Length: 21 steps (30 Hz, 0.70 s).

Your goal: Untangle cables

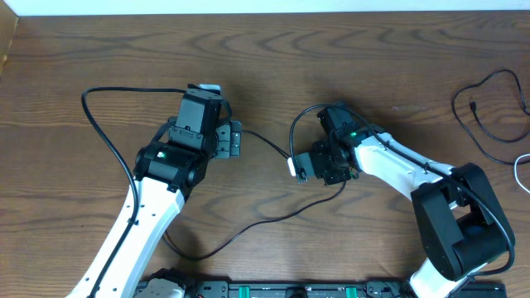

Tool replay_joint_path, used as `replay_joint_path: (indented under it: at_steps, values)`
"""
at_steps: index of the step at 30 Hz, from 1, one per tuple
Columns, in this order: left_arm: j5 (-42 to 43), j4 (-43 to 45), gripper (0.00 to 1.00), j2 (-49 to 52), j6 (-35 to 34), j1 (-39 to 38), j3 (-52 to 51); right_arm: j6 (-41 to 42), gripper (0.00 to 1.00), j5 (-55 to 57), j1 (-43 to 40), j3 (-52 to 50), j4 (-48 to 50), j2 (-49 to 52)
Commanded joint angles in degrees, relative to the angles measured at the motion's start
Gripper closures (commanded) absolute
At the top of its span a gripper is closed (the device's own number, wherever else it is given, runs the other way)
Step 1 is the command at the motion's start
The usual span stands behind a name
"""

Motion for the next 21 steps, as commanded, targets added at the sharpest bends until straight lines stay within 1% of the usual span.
replay_joint_path:
  at_steps: [1, 2, 3, 10, 13, 21]
  values:
    - [-0.57, -0.2, 0.09, 0.0, -0.92, 0.24, 0.94, -1.36, 0.75, 1.25, 0.11, 0.04, 0.09, 0.39]
    - [-0.57, -0.2, 0.09, 0.0, -0.92, 0.24, 0.94, -0.57, 0.69, 1.25, 0.11, 0.04, 0.46, 0.39]
    - [-0.57, -0.2, 0.09, 0.0, -0.92, 0.24, 0.94, 0.42, 0.02, 1.25, 0.11, 0.04, 1.03, 0.39]
    - [-0.57, -0.2, 0.09, -0.02, -0.92, 0.24, 0.94, 5.4, 0.01, 1.25, 0.11, 0.04, 4.5, 0.37]
    - [-0.57, -0.2, 0.09, 0.0, -0.92, 0.24, 0.94, 9.6, 0.01, 1.01, 0.11, 0.04, 6.86, 0.37]
    - [-0.57, -0.2, 0.09, 0.0, -0.92, 0.24, 0.94, 13.99, 0.01, -8.09, -0.96, 0.07, 8.96, -1.4]
